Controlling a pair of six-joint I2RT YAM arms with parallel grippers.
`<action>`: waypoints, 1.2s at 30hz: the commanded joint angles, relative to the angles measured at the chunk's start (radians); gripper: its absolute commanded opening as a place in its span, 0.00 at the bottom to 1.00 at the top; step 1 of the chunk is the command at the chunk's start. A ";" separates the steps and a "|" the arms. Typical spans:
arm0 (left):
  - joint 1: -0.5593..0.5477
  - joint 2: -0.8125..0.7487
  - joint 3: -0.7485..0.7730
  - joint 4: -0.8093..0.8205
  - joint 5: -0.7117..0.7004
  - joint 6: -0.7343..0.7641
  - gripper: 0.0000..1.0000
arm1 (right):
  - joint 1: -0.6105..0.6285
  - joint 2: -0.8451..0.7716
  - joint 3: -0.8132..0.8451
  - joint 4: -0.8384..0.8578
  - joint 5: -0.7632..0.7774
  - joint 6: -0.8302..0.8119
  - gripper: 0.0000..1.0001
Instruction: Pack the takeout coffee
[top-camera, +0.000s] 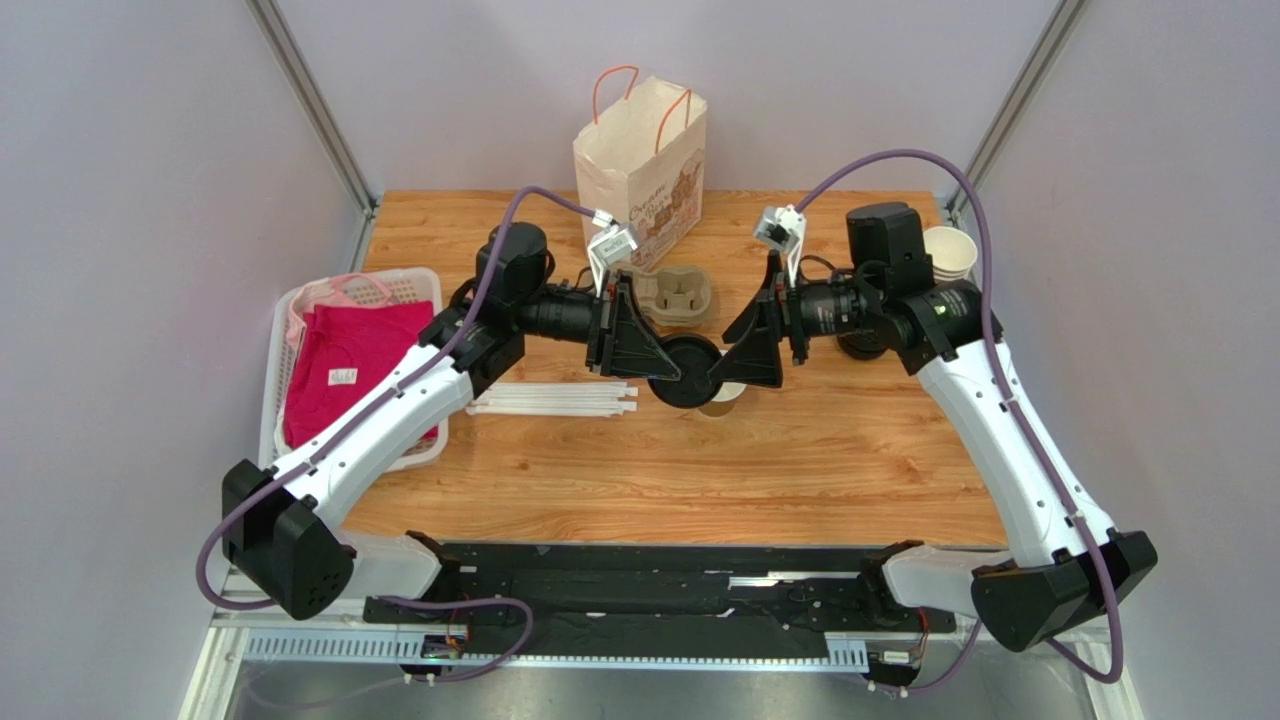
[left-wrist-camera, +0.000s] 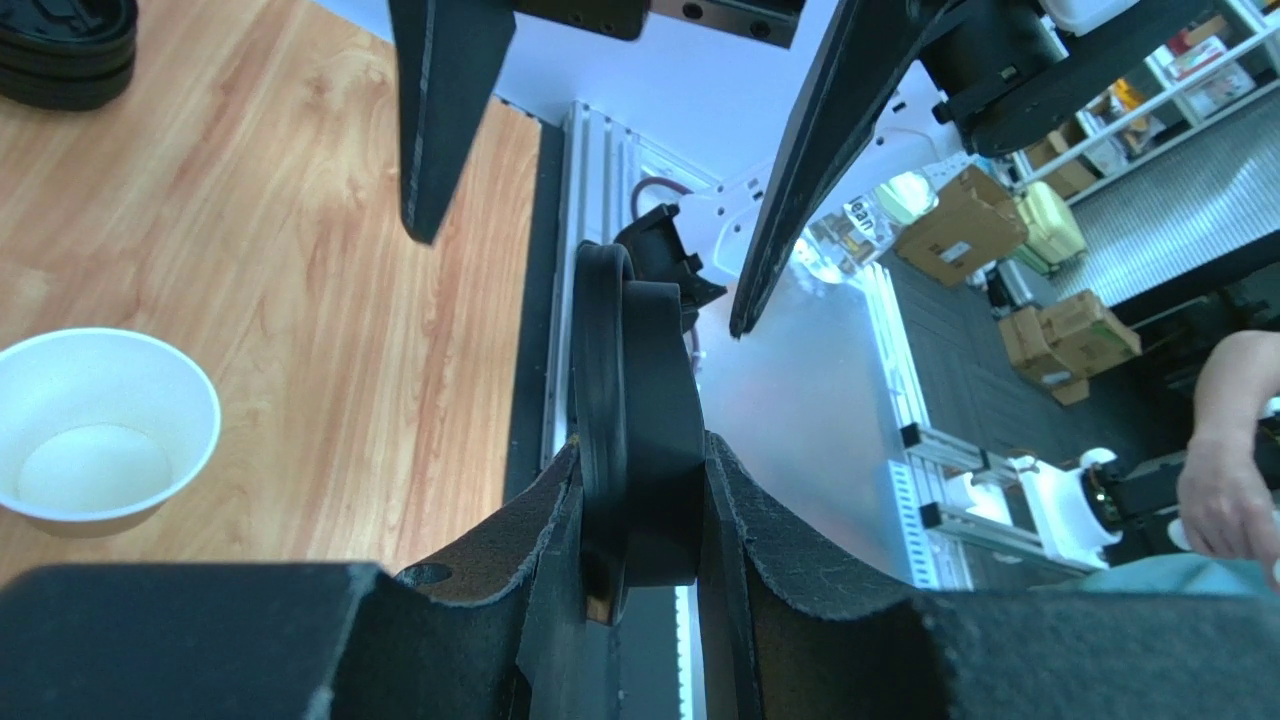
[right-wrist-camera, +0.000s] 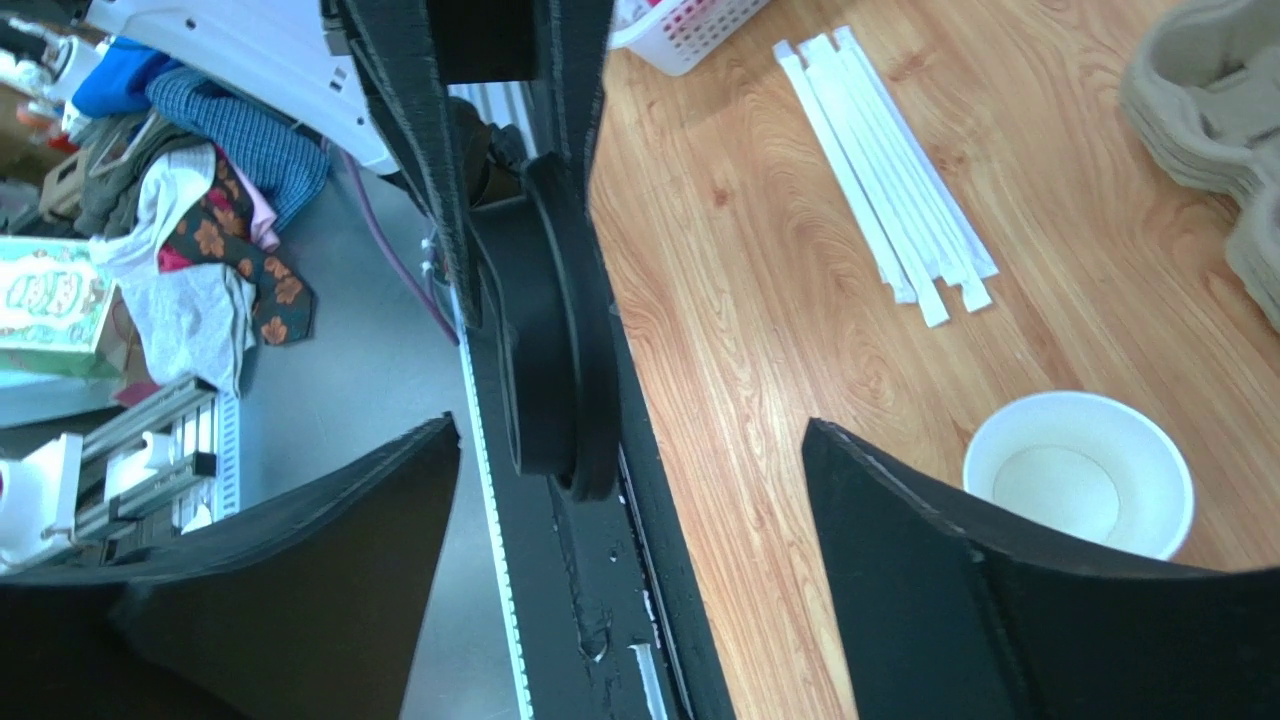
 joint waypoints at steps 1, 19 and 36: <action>0.002 0.022 0.017 0.047 0.036 -0.057 0.13 | 0.033 0.007 0.011 0.048 -0.042 0.018 0.82; 0.016 0.053 0.066 -0.046 0.007 -0.034 0.33 | 0.104 0.021 -0.065 0.041 -0.061 0.051 0.00; 0.024 -0.087 0.237 -0.456 -0.544 0.349 0.41 | 0.003 0.029 -0.284 0.520 -0.139 0.718 0.00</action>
